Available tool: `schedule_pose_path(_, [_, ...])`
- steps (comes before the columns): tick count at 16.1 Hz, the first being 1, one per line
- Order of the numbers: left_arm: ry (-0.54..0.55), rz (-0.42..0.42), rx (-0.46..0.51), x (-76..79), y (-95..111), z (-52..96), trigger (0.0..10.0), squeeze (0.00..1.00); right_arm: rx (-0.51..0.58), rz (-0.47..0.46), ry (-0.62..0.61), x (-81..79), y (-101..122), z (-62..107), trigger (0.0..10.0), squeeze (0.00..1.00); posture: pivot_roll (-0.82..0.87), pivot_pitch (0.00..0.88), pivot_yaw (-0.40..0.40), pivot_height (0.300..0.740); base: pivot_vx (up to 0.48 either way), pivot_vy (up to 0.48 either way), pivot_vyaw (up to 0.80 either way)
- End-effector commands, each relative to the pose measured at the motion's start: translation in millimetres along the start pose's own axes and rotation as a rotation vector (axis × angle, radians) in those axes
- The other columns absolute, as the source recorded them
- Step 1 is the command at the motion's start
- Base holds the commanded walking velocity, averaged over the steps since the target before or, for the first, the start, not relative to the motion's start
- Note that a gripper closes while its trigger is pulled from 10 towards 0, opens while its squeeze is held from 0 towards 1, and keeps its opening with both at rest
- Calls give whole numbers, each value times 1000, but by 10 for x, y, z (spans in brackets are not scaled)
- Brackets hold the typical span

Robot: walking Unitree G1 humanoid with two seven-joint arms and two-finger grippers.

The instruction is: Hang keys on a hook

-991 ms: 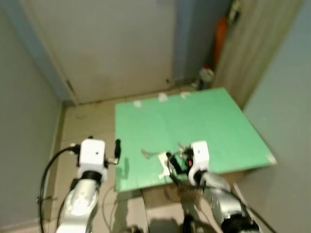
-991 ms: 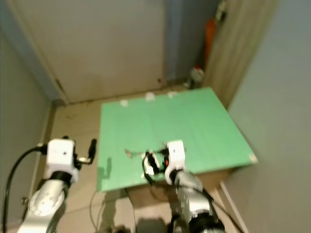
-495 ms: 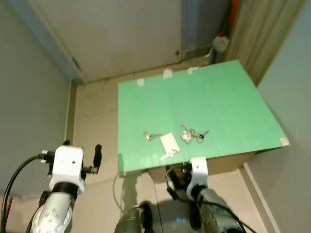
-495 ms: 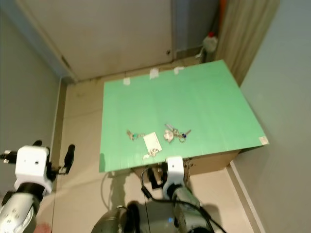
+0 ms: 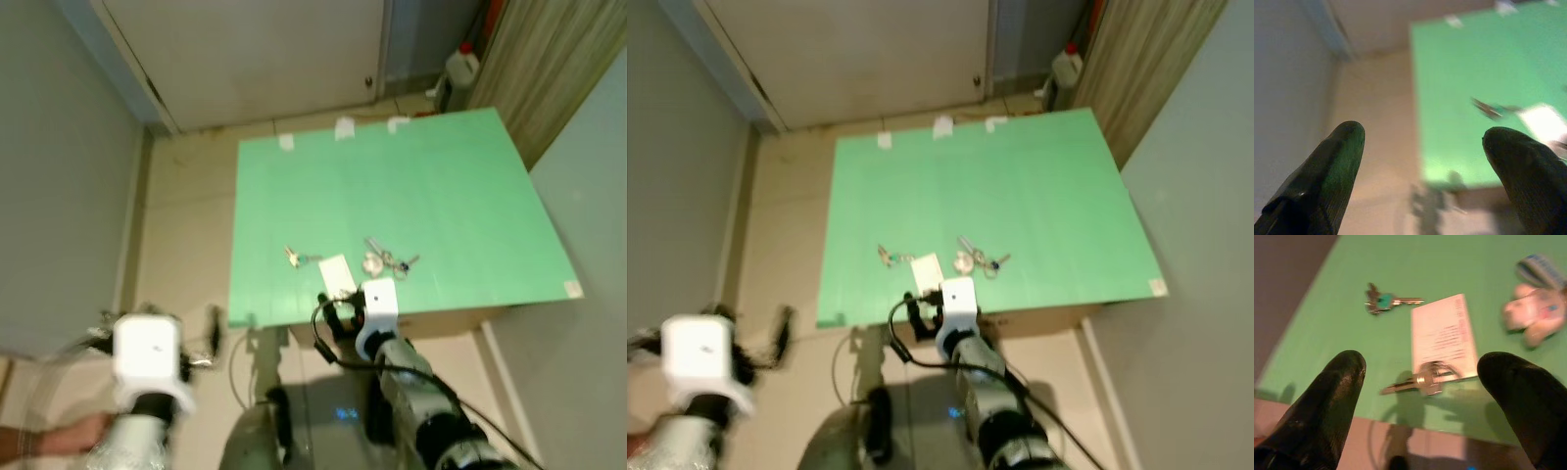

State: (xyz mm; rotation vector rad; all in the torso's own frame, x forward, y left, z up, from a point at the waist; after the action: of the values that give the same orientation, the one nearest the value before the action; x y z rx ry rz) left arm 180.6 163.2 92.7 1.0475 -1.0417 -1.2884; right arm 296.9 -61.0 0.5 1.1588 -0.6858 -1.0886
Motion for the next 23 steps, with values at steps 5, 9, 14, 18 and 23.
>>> schedule_pose_path(5, [-127, 80, -72, 485, -304, -15, 10000, 0, -39, 100, 1, 90, -51, 3, 10000, 0, 181, 372, -8, 740, 0, 0, 0])
schedule_pose_path(9, [-138, 92, -53, 564, -308, 9, 10000, 0, -25, 101, 20, 25, -8, -36, 10000, 0, 187, 385, -12, 740, 0, 0, 0])
schedule_pose_path(14, [-249, 117, -75, 765, -414, 81, 10000, 0, -21, 106, 32, -8, 24, -65, 10000, 0, 196, 406, -20, 740, 0, 0, 0])
schedule_pose_path(18, [-277, 117, -66, 875, -423, 84, 10000, 0, -27, 122, 34, 45, -46, -7, 10000, 0, 167, 407, -28, 740, 0, 0, 0])
schedule_pose_path(23, [-270, 104, -52, 850, -426, 81, 10000, 0, -26, 114, 50, -6, -115, 40, 10000, 0, 162, 404, -21, 740, 0, 0, 0])
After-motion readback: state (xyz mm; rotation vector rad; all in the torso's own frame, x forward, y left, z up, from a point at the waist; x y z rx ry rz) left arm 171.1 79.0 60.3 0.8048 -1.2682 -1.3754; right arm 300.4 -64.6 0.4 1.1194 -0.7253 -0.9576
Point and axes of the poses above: a point about 5 cm out from each wrist's last joint towards the gripper, its own z axis pointing back from the gripper into the wrist, its own y axis along the axis of the wrist's last joint, x = y × z, the point moved 2 cm from there along -z, pointing out of the wrist towards the gripper, and after that the axes turned 2 degrees about z, right-handed, at the moved point
